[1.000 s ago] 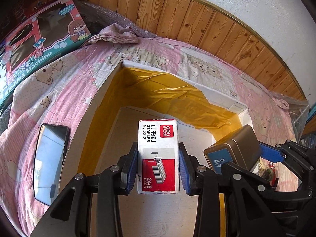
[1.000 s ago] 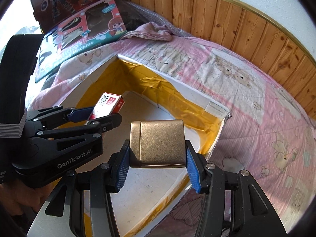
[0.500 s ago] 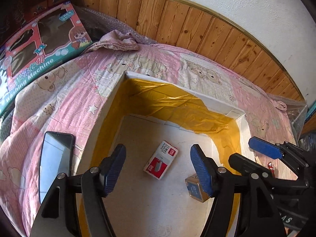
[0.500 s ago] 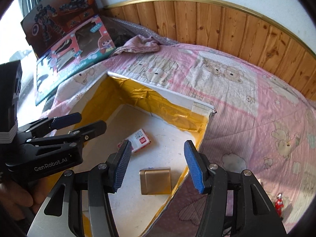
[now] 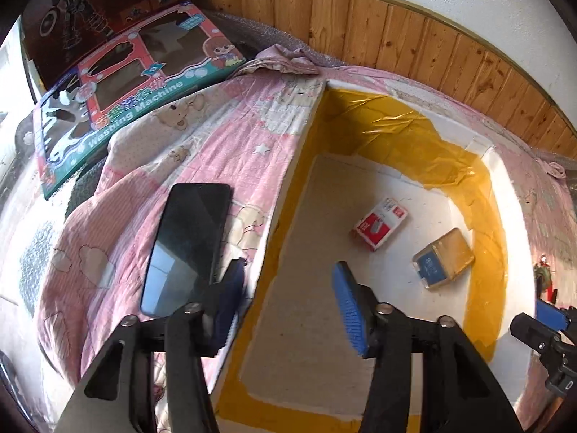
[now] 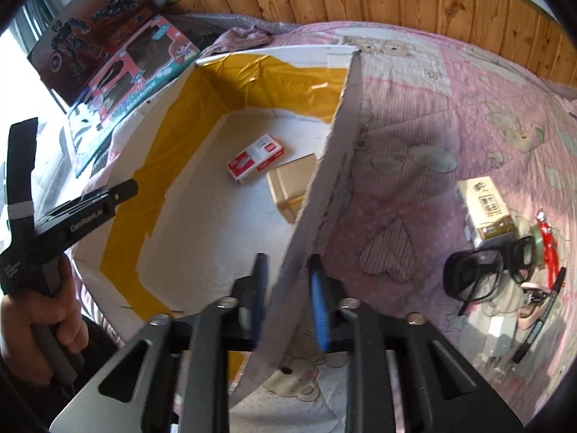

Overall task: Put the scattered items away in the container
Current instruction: 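Move both tools back toward the remaining items on the bed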

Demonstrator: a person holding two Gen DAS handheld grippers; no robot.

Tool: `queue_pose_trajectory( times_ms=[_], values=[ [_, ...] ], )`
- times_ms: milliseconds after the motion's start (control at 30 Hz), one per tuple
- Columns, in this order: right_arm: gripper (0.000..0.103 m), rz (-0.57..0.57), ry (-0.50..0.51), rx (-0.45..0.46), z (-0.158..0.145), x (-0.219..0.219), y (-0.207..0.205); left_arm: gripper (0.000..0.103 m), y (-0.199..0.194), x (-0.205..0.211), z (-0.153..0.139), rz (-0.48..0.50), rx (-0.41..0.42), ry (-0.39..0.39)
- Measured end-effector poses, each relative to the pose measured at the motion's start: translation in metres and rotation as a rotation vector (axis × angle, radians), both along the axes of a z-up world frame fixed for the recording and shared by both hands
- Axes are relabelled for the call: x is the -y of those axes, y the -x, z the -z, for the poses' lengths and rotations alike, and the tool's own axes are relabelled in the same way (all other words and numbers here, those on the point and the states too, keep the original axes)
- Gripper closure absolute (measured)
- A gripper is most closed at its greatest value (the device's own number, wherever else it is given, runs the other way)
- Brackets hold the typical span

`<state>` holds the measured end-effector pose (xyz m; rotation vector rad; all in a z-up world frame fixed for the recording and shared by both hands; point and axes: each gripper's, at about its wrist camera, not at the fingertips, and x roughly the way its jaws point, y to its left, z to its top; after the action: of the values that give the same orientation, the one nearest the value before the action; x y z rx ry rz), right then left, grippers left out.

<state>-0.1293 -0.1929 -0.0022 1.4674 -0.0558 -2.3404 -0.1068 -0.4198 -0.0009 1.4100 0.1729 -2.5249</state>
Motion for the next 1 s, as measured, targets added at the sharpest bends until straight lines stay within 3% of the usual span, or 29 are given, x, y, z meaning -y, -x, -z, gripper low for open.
queue_pose_trajectory(
  times_ms=[33, 100, 233, 367, 533, 600, 667, 800, 900, 1000],
  values=[
    [0.087, 0.006, -0.014, -0.009, -0.002, 0.000, -0.003, 0.082, -0.002, 0.002, 0.001, -0.003, -0.002, 0.007],
    [0.088, 0.023, -0.020, -0.007, -0.004, -0.003, -0.011, 0.093, -0.008, 0.008, 0.000, -0.008, -0.004, -0.024],
    [0.089, 0.032, -0.009, 0.012, -0.006, -0.013, -0.033, 0.094, -0.028, 0.007, -0.003, 0.005, 0.005, -0.045],
    [0.085, 0.029, -0.002, -0.006, -0.005, -0.019, -0.050, 0.093, -0.043, -0.010, 0.001, 0.021, 0.021, 0.014],
    [0.063, 0.041, 0.077, -0.071, -0.025, -0.049, -0.067, 0.069, -0.056, -0.028, -0.013, -0.005, -0.003, 0.082],
    [0.063, 0.047, 0.085, -0.097, -0.032, -0.065, -0.079, 0.059, -0.068, -0.039, -0.027, -0.011, -0.042, 0.114],
    [0.063, 0.063, 0.085, -0.121, -0.037, -0.081, -0.089, 0.058, -0.083, -0.057, -0.041, -0.005, -0.081, 0.129],
    [0.063, 0.113, 0.127, -0.151, -0.039, -0.119, -0.109, 0.055, -0.105, -0.113, -0.060, 0.107, -0.125, 0.095],
    [0.063, 0.171, 0.152, -0.167, -0.034, -0.151, -0.122, 0.046, -0.115, -0.163, -0.069, 0.247, -0.146, 0.025],
    [0.063, 0.248, 0.167, -0.148, -0.024, -0.183, -0.126, 0.045, -0.119, -0.211, -0.071, 0.373, -0.139, -0.041]
  ],
)
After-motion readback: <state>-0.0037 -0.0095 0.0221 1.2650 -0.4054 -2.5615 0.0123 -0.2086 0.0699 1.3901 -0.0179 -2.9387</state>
